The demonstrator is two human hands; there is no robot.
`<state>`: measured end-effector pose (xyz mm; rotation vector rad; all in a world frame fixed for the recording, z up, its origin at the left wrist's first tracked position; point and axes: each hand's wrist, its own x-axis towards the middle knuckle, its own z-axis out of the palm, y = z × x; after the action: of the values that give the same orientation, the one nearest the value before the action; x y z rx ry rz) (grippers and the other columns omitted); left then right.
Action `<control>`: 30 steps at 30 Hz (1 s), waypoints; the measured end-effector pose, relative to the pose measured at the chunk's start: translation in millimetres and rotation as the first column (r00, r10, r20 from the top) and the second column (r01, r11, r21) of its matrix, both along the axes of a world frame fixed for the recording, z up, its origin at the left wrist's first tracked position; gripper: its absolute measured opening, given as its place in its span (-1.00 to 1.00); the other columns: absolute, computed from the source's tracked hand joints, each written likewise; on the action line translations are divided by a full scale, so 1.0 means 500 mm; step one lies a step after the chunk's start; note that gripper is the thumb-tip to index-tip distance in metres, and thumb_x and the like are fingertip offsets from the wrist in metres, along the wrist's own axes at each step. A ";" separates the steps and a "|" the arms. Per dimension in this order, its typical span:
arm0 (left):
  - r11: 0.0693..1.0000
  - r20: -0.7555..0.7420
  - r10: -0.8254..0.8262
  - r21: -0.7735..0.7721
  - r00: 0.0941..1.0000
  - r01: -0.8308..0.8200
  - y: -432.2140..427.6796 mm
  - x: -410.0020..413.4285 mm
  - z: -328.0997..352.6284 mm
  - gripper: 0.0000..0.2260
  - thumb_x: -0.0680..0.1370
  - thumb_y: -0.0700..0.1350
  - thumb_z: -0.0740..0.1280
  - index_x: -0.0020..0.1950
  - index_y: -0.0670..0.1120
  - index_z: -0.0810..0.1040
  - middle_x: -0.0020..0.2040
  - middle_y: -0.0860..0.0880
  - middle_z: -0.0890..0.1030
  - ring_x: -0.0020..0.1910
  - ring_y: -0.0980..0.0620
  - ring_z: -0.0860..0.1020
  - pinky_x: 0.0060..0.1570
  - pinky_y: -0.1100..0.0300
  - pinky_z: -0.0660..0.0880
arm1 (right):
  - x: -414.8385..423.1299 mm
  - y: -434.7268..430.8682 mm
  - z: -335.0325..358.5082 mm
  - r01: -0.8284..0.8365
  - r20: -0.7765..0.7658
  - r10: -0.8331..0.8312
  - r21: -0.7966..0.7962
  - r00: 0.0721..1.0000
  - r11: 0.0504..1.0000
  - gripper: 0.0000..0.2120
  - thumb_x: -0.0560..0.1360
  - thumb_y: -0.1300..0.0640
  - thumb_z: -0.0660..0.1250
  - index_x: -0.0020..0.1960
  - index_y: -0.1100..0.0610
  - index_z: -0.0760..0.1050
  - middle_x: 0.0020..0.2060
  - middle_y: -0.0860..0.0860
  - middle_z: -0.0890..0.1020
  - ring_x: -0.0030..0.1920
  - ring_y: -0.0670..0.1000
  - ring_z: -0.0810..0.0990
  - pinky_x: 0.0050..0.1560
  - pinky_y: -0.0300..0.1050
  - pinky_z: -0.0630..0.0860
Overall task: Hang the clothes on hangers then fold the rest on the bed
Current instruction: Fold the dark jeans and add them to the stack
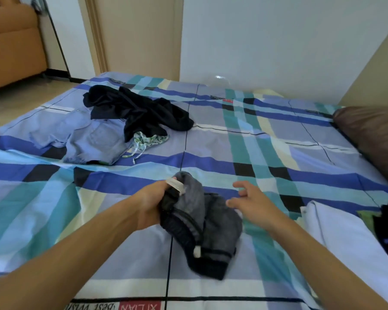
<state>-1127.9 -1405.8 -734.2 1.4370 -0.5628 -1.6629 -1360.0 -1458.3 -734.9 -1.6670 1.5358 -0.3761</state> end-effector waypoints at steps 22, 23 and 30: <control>0.861 0.634 0.077 -0.432 0.770 0.269 0.044 -0.066 -0.082 -0.48 0.34 -0.11 0.31 0.30 0.15 0.49 0.19 0.13 0.61 0.16 0.15 0.59 0.15 0.10 0.55 | 0.071 0.068 0.032 -0.097 0.625 0.138 -0.100 0.768 0.990 -0.81 0.56 0.17 0.30 0.01 0.02 0.69 -0.06 0.01 0.73 0.04 0.04 0.70 0.13 -0.03 0.60; 0.868 0.560 0.091 -0.450 0.823 0.210 0.045 -0.075 -0.075 -0.51 0.38 -0.16 0.29 0.30 0.13 0.51 0.17 0.10 0.64 0.16 0.14 0.61 0.17 0.07 0.54 | 0.073 0.069 0.034 -0.095 0.664 0.125 -0.081 0.737 0.992 -0.80 0.52 0.15 0.30 0.00 0.02 0.70 -0.07 0.03 0.73 0.02 0.04 0.70 0.11 -0.04 0.59; 0.957 -0.227 0.129 -0.225 0.965 -0.181 0.044 -0.109 -0.001 -0.64 0.44 -0.07 0.21 0.05 -0.17 0.72 0.10 -0.19 0.70 0.03 -0.10 0.70 0.13 -0.06 0.46 | 0.044 0.044 0.045 -0.054 0.569 0.168 -0.213 0.805 0.976 -0.85 0.52 0.26 0.46 -0.04 0.01 0.63 -0.12 -0.05 0.72 -0.05 -0.05 0.69 0.03 -0.19 0.56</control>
<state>-1182.5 -1383.5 -734.8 1.0836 -0.5013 -1.5374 -1338.0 -1436.1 -712.3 -1.5669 0.9538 -0.9038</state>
